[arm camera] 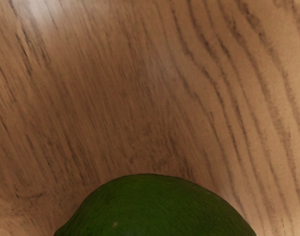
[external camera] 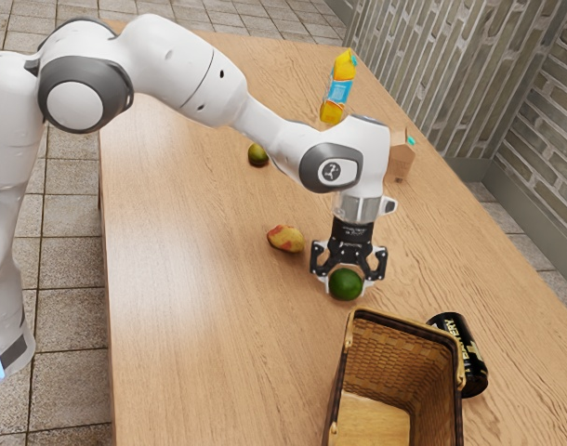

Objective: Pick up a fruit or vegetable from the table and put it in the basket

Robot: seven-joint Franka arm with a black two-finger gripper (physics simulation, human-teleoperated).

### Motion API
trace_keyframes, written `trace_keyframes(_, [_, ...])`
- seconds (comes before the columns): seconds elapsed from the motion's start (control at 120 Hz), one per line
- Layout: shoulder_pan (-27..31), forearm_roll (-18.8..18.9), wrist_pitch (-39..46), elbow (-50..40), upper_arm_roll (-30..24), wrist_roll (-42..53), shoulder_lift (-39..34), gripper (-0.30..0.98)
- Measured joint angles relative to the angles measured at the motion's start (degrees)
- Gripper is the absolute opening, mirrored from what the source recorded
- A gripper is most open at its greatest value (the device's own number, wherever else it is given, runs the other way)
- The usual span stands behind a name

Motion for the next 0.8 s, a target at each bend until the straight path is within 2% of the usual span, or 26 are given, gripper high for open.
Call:
trace_keyframes(0.225, [0.1, 0.2, -0.1, 0.0, 0.1, -0.7, -1.4, 0.34])
trace_keyframes(0.325, [-1.0, 1.0, -0.2, 0.0, 0.2, -2.1, -6.4, 0.33])
trace_keyframes(0.425, [-2.3, 3.9, -0.4, 0.4, 0.3, -4.2, -11.9, 0.33])
trace_keyframes(0.592, [-7.1, 9.7, -0.6, 1.7, 0.3, -9.3, -18.4, 0.33])
trace_keyframes(0.8, [-16.7, 11.7, -0.6, 8.0, -0.1, -15.0, -14.1, 0.33])
